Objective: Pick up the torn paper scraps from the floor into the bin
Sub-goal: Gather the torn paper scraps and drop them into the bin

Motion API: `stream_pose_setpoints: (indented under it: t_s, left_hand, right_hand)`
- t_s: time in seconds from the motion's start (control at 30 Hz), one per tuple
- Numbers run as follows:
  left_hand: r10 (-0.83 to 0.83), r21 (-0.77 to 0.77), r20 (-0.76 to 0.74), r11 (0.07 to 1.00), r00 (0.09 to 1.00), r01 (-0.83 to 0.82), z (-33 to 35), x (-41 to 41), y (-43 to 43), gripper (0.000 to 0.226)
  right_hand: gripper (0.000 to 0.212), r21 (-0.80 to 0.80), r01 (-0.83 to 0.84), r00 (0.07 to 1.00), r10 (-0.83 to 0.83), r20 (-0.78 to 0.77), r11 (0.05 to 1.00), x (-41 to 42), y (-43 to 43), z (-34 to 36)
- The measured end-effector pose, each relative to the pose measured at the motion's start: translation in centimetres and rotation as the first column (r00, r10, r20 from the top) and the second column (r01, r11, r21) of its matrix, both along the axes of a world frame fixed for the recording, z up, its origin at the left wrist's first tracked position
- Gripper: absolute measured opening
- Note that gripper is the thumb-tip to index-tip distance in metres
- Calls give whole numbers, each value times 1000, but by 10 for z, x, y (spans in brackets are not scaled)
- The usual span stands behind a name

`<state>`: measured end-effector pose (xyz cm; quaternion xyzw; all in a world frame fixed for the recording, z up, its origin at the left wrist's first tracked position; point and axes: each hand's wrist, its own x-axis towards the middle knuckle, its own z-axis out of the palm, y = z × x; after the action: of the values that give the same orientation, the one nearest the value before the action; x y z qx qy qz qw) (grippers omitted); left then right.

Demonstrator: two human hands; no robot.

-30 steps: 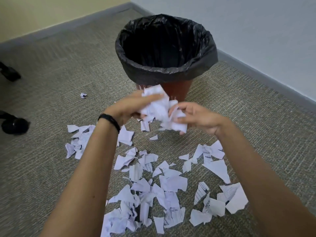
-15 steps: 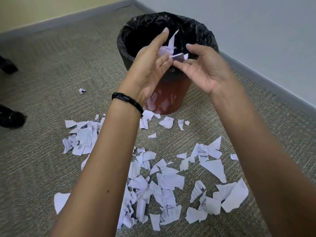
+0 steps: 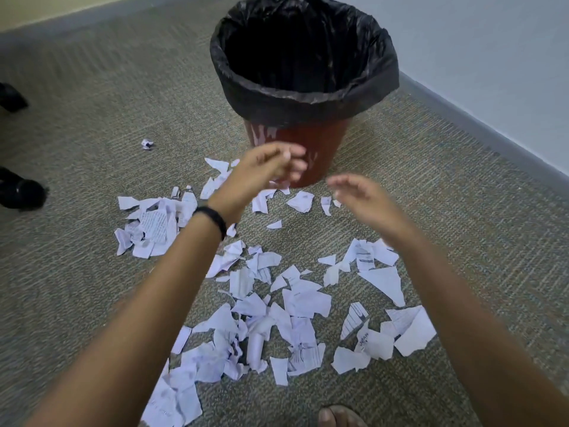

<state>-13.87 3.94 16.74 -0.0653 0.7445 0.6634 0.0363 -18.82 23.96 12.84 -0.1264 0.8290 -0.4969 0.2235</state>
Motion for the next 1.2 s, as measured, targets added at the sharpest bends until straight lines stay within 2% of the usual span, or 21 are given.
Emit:
stream_pose_setpoints:
  t_s: [0.07,0.13,0.17,0.23,0.27,0.3,0.33,0.43,0.57,0.63,0.7,0.8,0.87,0.93,1.03,1.1,1.2]
  left_hand:
    - [-32,-144,92,989,995,45,-35,25,-9,25]
    - [-65,-327,160,938,985,115,-71,55,-20,32]
    - [-73,-469,197,869,978,160,-88,70,-26,37]
    - [-23,-725,306,643,952,248,-116,101,-41,51]
    - [43,-785,372,548,927,289,-126,117,-49,59]
    - [124,-800,440,503,889,326,-135,132,-57,67]
    - [206,-788,501,510,841,345,-141,148,-66,74]
    - [395,-730,619,608,679,312,-157,191,-93,90]
    - [358,-556,774,778,522,292,-164,226,-112,92]
    - [310,-520,787,798,533,304,-165,236,-114,96]
    - [278,-544,754,771,595,330,-167,245,-113,107]
    - [217,-585,693,727,687,360,-168,262,-99,108]
    - [169,-583,683,712,711,391,-167,273,-89,113]
    - [122,-578,662,711,739,401,-169,285,-82,120]
    - [36,-542,597,754,801,370,-174,303,-79,121]
    - [-22,-526,571,758,821,386,-175,312,-76,117]
    - [-63,-616,545,646,836,450,-173,320,-67,99]
  right_hand:
    - [40,259,-19,998,34,-53,966,6,19,-50]
    - [56,440,26,999,-11,-36,897,11,39,-93]
    - [62,494,60,998,-59,-17,867,13,49,-110]
    - [69,538,82,992,-119,34,839,21,64,-132]
    - [71,543,70,990,-125,65,837,26,68,-137]
    - [73,550,52,989,-119,87,834,31,71,-141]
    - [74,557,31,991,-97,89,830,34,71,-145]
    - [73,577,-53,998,19,64,815,44,58,-146]
    - [74,559,-211,977,196,88,802,63,24,-140]
    - [76,546,-294,951,299,82,785,77,4,-136]
    - [79,546,-375,914,398,82,749,96,-16,-135]
    - [82,554,-481,838,541,63,680,124,-44,-132]
    - [84,560,-547,777,626,64,622,141,-60,-130]
    - [88,605,-601,696,714,74,523,156,-74,-128]
    - [92,709,-607,569,819,73,358,173,-87,-126]
    - [90,758,-584,520,851,75,291,180,-91,-127]
    - [81,811,-531,480,876,49,246,182,-93,-127]
